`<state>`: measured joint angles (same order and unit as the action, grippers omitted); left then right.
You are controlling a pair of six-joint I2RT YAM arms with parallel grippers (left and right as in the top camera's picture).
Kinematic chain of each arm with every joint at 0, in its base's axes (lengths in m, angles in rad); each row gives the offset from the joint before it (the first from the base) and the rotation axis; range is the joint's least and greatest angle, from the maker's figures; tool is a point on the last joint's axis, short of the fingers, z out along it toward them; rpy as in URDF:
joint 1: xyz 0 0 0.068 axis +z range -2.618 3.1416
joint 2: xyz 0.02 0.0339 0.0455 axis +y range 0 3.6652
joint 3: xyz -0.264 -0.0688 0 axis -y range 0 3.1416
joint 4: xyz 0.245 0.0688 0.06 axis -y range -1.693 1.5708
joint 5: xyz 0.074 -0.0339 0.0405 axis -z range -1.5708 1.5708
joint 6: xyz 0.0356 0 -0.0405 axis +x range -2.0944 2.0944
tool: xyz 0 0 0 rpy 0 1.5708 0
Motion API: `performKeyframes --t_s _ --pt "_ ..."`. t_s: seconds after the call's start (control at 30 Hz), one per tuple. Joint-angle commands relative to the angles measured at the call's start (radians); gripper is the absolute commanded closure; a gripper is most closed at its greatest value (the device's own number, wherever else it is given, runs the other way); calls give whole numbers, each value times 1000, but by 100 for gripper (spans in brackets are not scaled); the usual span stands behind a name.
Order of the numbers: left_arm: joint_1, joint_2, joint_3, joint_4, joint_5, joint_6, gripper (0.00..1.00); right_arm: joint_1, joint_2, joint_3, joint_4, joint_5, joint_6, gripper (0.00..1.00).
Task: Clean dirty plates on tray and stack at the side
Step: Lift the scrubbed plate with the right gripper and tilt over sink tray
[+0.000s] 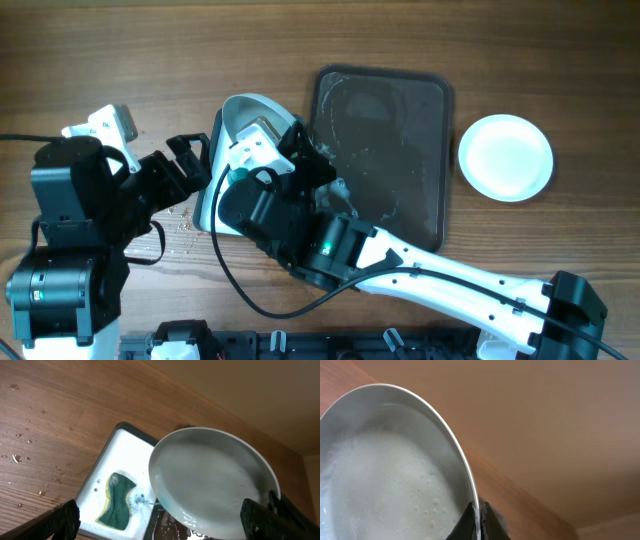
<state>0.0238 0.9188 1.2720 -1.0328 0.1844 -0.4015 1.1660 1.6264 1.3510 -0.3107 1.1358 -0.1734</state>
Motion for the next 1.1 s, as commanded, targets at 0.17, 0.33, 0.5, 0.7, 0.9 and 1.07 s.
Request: performKeyframes --t_s 0.17,0.33,0.5,0.7,0.9,1.07 --pt "8 0 10 2 -6 5 0 3 4 25 103 81 -138 96" --pt "8 0 10 2 -6 5 0 3 4 25 146 81 -167 96" --pt "8 0 10 2 -6 5 0 3 4 25 142 81 -168 96" --pt "8 0 10 2 -6 5 0 3 4 25 153 81 -257 96" --pt "8 0 10 2 -6 5 0 2 4 25 169 76 -269 95" --pt "8 0 10 2 -6 5 0 2 4 25 172 77 -269 96"
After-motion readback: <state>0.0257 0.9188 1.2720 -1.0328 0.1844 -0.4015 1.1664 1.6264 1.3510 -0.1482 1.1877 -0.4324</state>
